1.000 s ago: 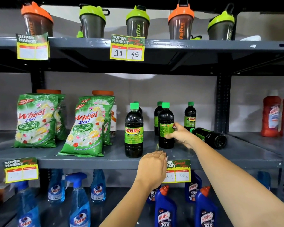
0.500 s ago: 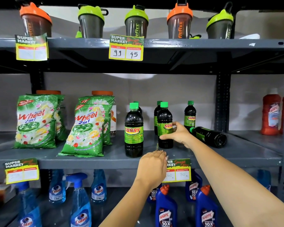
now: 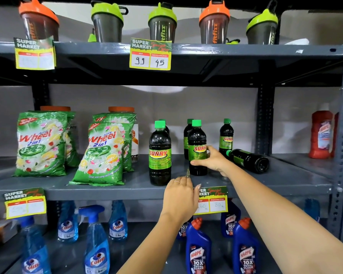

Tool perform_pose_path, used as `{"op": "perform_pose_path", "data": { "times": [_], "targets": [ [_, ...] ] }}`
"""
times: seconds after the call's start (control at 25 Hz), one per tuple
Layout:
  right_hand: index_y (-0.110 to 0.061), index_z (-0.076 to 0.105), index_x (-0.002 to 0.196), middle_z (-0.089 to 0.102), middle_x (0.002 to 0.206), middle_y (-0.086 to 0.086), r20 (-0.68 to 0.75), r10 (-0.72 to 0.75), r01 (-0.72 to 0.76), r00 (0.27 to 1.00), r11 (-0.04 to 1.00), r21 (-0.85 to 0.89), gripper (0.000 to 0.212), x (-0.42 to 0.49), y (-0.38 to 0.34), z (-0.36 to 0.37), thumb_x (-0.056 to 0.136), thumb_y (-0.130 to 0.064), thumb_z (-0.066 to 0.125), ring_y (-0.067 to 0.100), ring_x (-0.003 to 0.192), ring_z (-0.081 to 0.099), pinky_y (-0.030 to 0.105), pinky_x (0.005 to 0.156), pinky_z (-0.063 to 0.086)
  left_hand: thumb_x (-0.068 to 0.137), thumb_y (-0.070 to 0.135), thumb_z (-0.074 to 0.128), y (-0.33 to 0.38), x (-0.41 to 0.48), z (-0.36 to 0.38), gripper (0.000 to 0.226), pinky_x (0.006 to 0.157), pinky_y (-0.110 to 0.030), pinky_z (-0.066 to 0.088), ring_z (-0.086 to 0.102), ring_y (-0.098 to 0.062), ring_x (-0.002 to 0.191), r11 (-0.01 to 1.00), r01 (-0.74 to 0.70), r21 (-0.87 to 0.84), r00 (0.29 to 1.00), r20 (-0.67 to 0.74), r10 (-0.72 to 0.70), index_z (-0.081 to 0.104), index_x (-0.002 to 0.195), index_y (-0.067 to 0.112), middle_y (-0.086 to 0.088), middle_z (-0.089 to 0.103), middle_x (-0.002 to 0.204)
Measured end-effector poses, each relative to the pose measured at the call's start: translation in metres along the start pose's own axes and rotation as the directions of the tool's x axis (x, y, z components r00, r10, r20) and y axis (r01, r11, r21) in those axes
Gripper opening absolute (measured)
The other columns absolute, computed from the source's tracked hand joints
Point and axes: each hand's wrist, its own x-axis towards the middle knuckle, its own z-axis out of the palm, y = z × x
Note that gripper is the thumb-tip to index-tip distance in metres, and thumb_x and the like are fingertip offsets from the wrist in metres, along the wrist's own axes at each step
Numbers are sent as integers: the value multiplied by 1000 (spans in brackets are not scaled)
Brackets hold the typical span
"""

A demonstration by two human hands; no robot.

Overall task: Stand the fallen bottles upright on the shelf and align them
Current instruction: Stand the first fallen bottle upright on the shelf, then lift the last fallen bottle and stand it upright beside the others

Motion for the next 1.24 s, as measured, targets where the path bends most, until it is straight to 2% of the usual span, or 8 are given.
{"op": "perform_pose_path", "data": {
  "times": [0.4, 0.52, 0.68, 0.84, 0.92, 1.0, 1.12, 1.24],
  "targets": [
    [-17, 40, 135, 55, 115, -4, 60, 1, 0, 998, 1000, -17, 91, -33, -9, -7, 61, -31, 90, 13, 103, 54, 26, 85, 40, 95, 46, 15, -2, 0, 1, 67, 75, -36, 48, 65, -26, 87, 1000, 26, 7, 997, 73, -27, 68, 96, 5, -11, 72, 93],
    [-18, 42, 132, 62, 121, -1, 57, 5, -4, 998, 1000, -12, 94, -38, -11, -7, 55, -34, 93, 15, 106, 58, 28, 89, 43, 97, 47, 16, -3, 0, -1, 65, 75, -34, 48, 65, -25, 89, 999, 11, 41, 997, 73, -14, 67, 98, 7, -10, 71, 95],
    [-18, 39, 136, 59, 129, 2, 43, 5, -6, 999, 1000, 11, 98, -44, -9, -4, 55, -34, 92, 15, 108, 57, 27, 89, 41, 99, 48, 34, -4, -2, -1, 53, 77, -34, 47, 64, -25, 91, 997, 3, 71, 999, 41, -6, 65, 102, 5, -11, 71, 98],
    [-24, 21, 148, 44, 146, 7, 61, 9, -10, 998, 1000, 24, 108, -52, -13, -14, 64, -48, 84, 22, 124, 47, 35, 99, 37, 97, 48, 38, -6, -2, -3, 49, 68, -34, 47, 63, -25, 76, 998, -21, 63, 1000, -5, 21, 64, 90, 7, -8, 68, 81],
    [-31, 17, 149, 47, 143, 12, -112, -35, 50, 993, 990, 131, 109, -51, -15, -32, 63, -65, 75, 28, 124, 51, 45, 104, 41, 93, 46, 42, -8, -3, 0, 47, 67, -35, 50, 63, -26, 75, 999, -30, -15, 998, -63, 29, 63, 92, 5, -10, 68, 81],
    [-26, 30, 143, 63, 119, 15, -377, -45, 136, 925, 967, 217, 93, -46, -12, -60, 68, -70, 64, 27, 103, 63, 48, 94, 50, 93, 47, 41, -7, -3, -2, 48, 75, -37, 53, 63, -26, 86, 993, -14, -115, 996, -84, 4, 60, 103, 3, -11, 68, 93],
    [-23, 40, 134, 69, 93, 12, -592, -76, 117, 803, 993, 31, 70, -34, 4, -107, 79, -66, 48, 28, 88, 66, 45, 86, 51, 92, 47, 44, -3, -6, 2, 56, 91, -38, 49, 58, -29, 107, 970, 11, -241, 991, -130, -43, 52, 122, 1, -15, 63, 115],
    [-20, 49, 126, 68, 98, 10, -629, -102, 0, 770, 987, -160, 49, -17, 34, -141, 90, -53, 42, 32, 95, 62, 38, 80, 45, 95, 41, 48, 1, -7, -5, 53, 101, -42, 43, 50, -32, 121, 967, 20, -252, 973, -218, -77, 50, 127, -1, -18, 57, 128]
  ]
}}
